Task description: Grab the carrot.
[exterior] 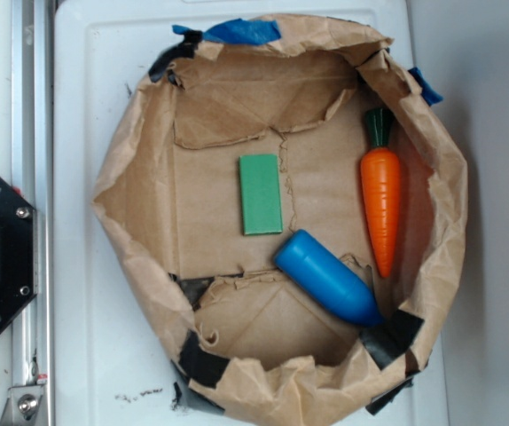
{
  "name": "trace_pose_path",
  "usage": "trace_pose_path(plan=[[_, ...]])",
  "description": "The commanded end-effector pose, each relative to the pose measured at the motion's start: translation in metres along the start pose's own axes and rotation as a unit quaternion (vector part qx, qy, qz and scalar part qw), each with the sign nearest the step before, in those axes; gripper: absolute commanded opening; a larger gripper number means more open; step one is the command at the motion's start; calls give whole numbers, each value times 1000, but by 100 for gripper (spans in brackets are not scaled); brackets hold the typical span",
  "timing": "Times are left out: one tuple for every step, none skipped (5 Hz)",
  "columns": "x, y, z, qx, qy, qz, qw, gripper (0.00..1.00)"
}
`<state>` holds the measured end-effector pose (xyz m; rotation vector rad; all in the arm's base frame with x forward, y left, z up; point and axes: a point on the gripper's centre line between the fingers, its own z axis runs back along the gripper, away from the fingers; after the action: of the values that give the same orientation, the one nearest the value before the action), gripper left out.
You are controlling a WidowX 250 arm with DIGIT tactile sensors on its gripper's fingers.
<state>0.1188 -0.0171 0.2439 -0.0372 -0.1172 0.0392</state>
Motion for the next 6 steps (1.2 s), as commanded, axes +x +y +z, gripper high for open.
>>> trace_pose_path(plan=[[0,0,0,0,0,0,1000,100],[46,-11,-14,-14,13,47,999,100],[90,-10,-30,-37,19,115,993,100],[118,1,-51,-61,-24,234,970,100],[134,16,-73,-97,-91,333,933,100],[149,31,-94,-93,-124,389,908,100]])
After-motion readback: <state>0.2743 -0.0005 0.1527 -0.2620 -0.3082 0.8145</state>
